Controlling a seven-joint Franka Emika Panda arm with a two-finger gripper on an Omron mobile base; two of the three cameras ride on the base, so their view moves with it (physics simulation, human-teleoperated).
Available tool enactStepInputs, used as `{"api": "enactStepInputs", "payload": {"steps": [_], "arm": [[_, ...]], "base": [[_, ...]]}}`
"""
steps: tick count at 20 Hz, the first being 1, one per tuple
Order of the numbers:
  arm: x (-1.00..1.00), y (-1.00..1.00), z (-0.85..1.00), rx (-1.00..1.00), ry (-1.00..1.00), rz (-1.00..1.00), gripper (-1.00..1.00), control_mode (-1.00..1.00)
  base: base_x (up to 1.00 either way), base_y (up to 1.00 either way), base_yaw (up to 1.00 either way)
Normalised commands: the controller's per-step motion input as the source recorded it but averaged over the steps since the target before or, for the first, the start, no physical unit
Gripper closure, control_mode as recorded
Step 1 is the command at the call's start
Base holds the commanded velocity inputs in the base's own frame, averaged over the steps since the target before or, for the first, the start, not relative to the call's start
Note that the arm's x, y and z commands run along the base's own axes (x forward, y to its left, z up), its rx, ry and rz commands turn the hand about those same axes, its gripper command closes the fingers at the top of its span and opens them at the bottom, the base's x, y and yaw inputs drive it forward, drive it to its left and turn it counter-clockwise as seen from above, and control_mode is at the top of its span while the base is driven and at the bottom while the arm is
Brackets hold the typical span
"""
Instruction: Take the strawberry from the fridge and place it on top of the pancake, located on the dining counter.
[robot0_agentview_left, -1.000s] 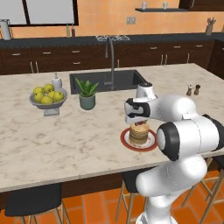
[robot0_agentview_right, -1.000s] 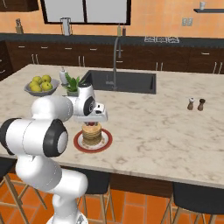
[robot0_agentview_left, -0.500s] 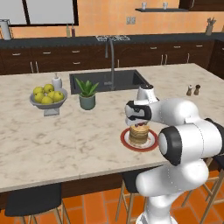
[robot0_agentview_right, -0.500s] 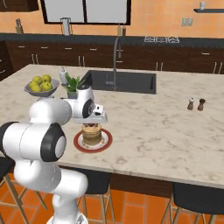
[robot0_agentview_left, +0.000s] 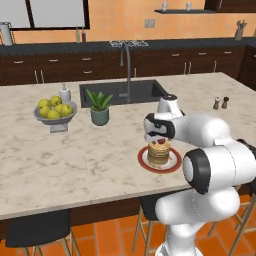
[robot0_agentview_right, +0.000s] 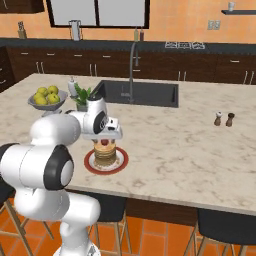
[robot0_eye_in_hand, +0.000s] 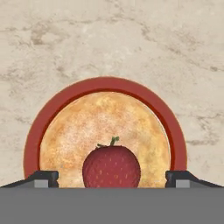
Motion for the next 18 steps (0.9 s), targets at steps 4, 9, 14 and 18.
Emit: {"api": "enactStepInputs", "payload": {"steps": [4, 9, 14, 18], "arm": [[-0.15, 0.0, 0.56, 0.0, 0.0, 0.0, -1.0, -1.0], [-0.37, 0.0, 0.6, 0.0, 0.0, 0.0, -1.0, -1.0], [-0.78, 0.0, 0.31, 0.01, 0.0, 0.0, -1.0, -1.0], [-0.95, 0.0, 0.01, 0.04, 0.0, 0.0, -1.0, -1.0]], "base": [[0.0, 0.0, 0.0], [0.0, 0.0, 0.0], [0.0, 0.0, 0.0], [0.0, 0.0, 0.0]]}}
